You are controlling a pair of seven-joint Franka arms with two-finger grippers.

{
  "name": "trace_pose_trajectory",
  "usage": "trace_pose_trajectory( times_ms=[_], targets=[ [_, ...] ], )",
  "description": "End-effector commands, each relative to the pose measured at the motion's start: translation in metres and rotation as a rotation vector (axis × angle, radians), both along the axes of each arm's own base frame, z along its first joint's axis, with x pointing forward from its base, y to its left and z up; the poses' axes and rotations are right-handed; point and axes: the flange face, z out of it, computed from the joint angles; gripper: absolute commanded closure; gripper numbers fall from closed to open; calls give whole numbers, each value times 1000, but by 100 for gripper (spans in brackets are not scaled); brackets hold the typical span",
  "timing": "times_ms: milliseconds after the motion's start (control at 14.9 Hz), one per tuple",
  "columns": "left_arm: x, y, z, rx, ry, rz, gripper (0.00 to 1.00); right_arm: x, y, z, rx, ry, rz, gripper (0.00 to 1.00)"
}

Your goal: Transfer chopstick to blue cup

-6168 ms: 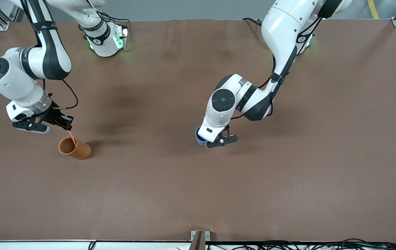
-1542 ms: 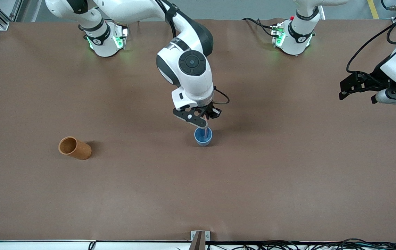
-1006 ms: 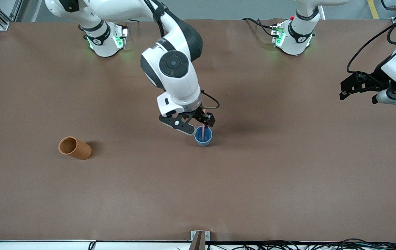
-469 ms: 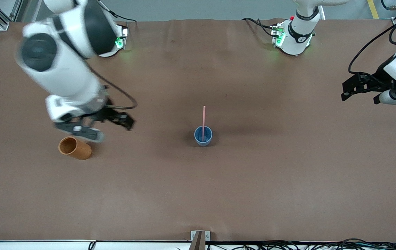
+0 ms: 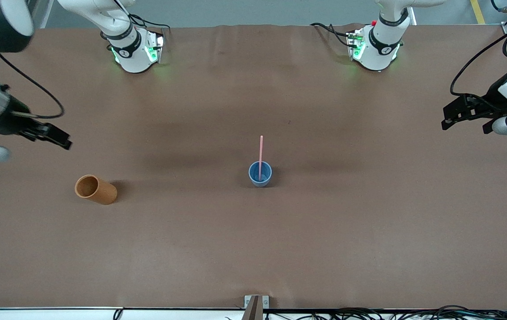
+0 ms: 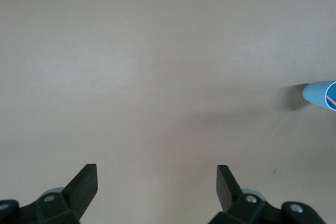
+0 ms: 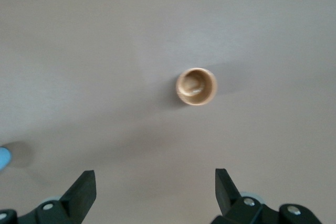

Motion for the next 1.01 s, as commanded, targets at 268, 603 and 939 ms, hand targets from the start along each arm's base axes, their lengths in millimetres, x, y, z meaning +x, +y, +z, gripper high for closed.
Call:
trace_pose_trajectory(
  times_ms=[268,603,939],
  targets=[
    [2,-4,0,4,-8,-11,0,-33,-59,34,-23,-63,54,0],
    [2,-6,0,5,-8,-11,0,-38,-58,100,-71,-99,113,0],
    [2,-8,13,7,-31,-16,0,-37,-51,84,-76,-39,171,0]
  ],
)
